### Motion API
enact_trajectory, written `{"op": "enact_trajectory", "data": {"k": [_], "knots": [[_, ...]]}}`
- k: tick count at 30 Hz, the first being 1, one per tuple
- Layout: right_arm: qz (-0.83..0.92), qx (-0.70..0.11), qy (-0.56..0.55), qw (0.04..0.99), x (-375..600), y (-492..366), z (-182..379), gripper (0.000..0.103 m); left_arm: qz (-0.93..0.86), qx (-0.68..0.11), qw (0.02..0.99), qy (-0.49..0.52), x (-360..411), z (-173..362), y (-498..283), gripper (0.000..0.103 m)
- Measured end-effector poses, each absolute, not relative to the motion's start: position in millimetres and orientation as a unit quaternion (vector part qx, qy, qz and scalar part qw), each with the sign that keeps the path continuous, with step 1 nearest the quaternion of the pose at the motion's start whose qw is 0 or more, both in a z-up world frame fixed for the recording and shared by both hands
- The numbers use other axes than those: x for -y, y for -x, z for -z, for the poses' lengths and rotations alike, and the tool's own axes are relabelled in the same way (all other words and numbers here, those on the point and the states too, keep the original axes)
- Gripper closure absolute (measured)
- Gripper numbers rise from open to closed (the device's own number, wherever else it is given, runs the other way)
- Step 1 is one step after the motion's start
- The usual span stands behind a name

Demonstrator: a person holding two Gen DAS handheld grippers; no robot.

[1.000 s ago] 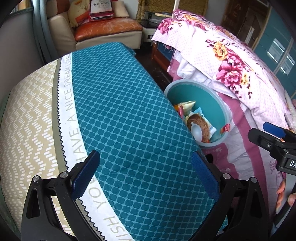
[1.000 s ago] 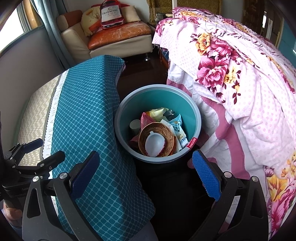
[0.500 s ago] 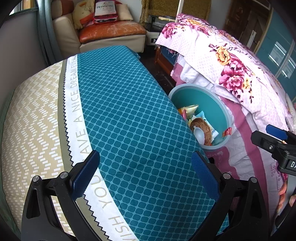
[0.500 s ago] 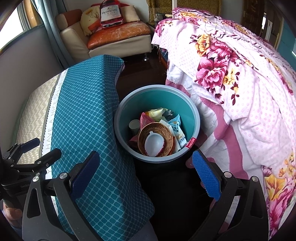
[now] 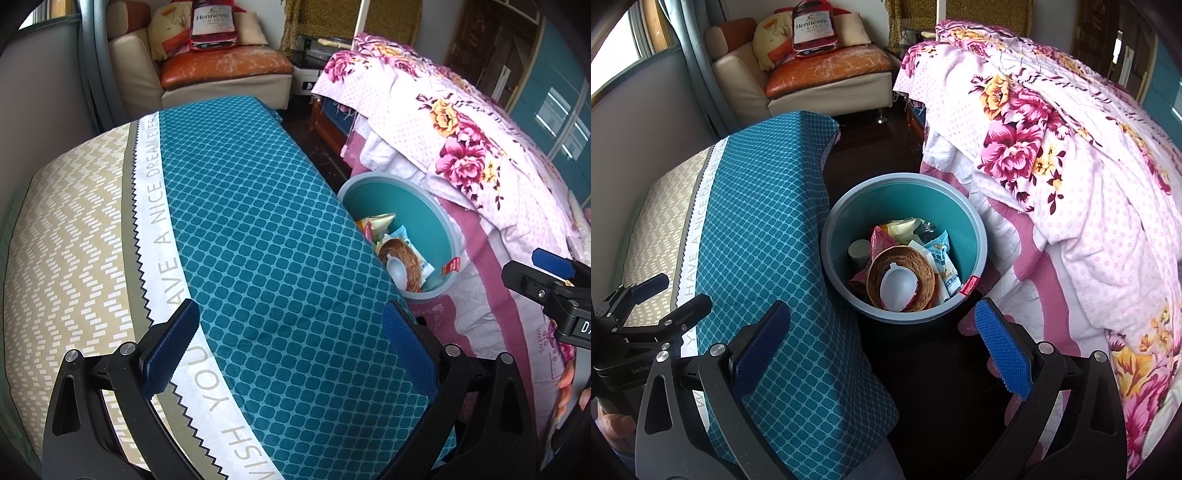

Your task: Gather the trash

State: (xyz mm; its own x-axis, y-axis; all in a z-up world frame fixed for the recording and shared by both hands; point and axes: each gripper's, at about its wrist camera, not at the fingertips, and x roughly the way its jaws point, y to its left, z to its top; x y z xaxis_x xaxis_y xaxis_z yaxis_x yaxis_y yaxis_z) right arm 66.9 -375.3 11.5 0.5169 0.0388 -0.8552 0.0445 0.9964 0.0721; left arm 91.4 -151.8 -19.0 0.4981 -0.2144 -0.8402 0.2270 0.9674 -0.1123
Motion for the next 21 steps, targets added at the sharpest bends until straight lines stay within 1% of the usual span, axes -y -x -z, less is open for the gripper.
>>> {"op": "enact_trajectory", "data": {"k": [21], "knots": [[0.003, -0.489, -0.022, 0.872, 357, -67, -24, 0.007, 0.130, -0.483, 0.866, 0.001, 143, 15, -88, 0.004]]}}
